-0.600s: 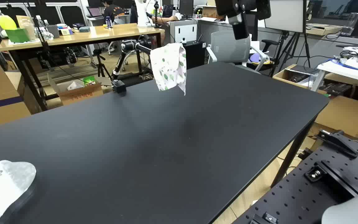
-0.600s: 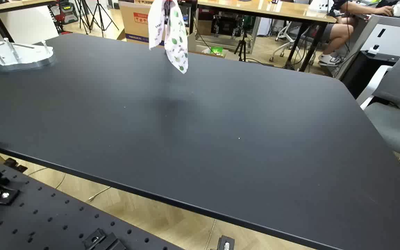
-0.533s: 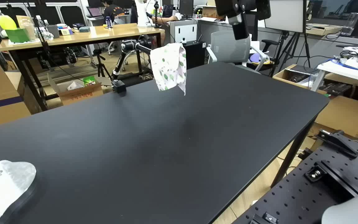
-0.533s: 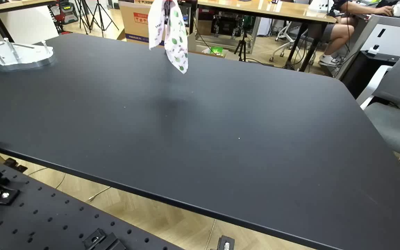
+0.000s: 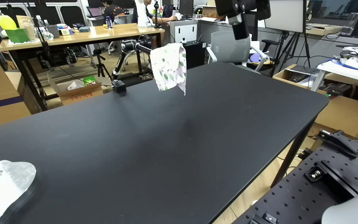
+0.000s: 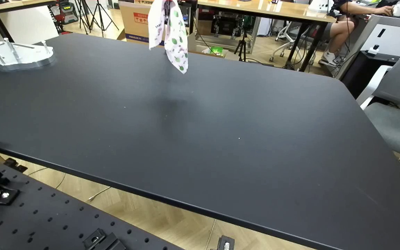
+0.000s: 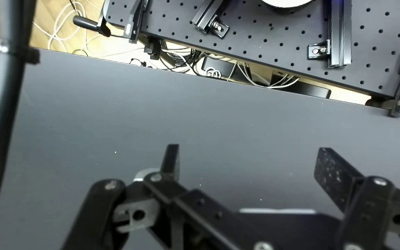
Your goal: Remove the white and green cloth from the black stand and put it on the table
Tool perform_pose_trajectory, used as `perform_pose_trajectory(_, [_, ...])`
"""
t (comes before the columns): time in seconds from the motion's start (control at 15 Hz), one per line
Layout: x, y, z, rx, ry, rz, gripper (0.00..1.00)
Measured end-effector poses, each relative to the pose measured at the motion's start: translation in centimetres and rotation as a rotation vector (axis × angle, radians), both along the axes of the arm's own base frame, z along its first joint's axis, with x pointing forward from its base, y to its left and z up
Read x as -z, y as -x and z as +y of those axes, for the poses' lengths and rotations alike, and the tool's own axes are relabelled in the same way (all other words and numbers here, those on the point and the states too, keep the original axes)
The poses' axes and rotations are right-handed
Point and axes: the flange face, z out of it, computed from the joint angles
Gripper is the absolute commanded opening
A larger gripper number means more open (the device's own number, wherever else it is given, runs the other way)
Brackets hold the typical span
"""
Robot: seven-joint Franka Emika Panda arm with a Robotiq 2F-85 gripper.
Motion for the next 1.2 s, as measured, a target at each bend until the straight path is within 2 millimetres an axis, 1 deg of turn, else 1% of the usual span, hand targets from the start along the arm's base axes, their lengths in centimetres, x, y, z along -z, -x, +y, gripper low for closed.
perform_pose_trajectory(0.33, [0.0,-0.1,0.0,0.001,-0.001,-0.007,1.00])
perform_pose_trajectory(0.53, [-0.3,-0.9,-0.9,0.040,0.013,-0.064,1.00])
perform_pose_trajectory(0.73, [-0.3,-2.5,-2.8,0.061,0.055,-0.143,1.00])
perform_pose_trajectory(0.93, [0.0,-4.8,-4.6,0.041,0.098,-0.233,1.00])
perform_pose_trajectory(1.2, [0.3,-8.2,-5.6,0.002,0.124,-0.353,1.00])
